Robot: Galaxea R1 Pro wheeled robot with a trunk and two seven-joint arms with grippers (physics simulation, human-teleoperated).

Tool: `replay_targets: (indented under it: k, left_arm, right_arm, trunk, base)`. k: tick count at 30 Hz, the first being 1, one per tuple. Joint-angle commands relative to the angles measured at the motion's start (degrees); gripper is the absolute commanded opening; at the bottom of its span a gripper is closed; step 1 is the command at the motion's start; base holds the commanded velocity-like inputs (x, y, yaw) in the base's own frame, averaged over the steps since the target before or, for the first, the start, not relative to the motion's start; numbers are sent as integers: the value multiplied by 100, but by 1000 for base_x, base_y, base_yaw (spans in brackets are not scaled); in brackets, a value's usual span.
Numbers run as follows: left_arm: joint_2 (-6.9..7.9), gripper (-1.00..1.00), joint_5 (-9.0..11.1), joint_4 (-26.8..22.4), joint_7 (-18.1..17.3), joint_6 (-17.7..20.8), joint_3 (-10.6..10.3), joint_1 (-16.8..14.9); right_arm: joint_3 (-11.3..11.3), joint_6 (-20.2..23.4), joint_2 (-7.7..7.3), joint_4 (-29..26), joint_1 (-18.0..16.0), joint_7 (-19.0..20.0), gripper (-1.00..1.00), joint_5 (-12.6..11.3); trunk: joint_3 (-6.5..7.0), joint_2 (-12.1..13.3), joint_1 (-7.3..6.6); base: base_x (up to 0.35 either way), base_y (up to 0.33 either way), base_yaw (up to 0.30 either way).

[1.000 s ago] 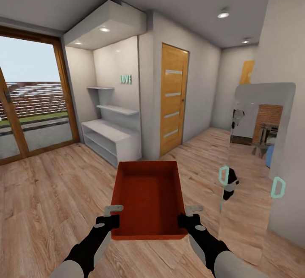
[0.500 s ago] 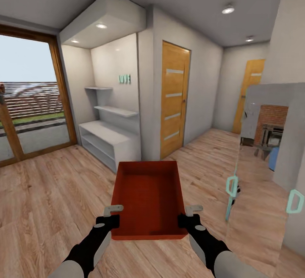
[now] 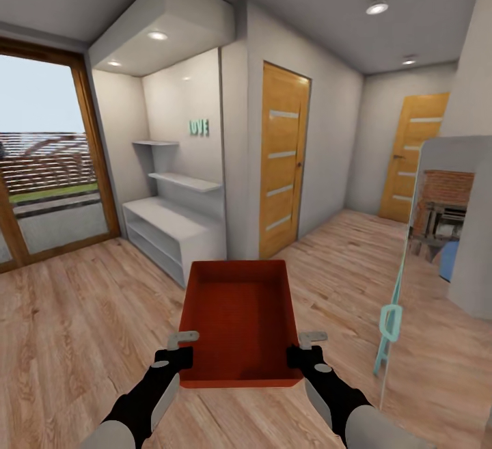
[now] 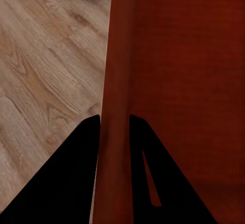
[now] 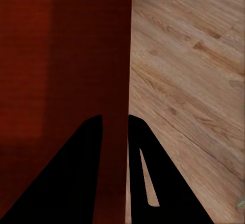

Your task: Move the two storage containers from the living room to the garage. In the garage, place one container on the floor and stack the other container on top of it (either order is fine).

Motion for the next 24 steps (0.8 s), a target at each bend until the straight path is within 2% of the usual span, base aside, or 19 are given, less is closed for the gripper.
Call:
replay_targets:
  k: [1,8,16,24]
  left_arm:
    - [31,-100,-77,-31,92,-1,73,-5]
    - [30,-100,-77,-31,92,-1,73,-5]
    - [30,-100,-77,-31,92,-1,73,-5]
    - [32,-100,-77,-48,92,3,73,-5]
  right_arm:
    - [-103,-22,-101,17,-6,-49,-100,-76]
    - [-103,-22,-96,17,-6,-50,-100,-76]
    - [-103,-22,-91,19,-6,-50,-100,-76]
    - [-103,-22,-92,19,-6,-50,-100,-76]
  trunk:
    - [-7,-5,4]
    - [-7,-5,4]
    - [-7,-5,4]
    - [-7,-5,4]
  base:
    - [325,0,0]
    - [325,0,-31]
    - [325,48,-232]
    - [323,136,-255]
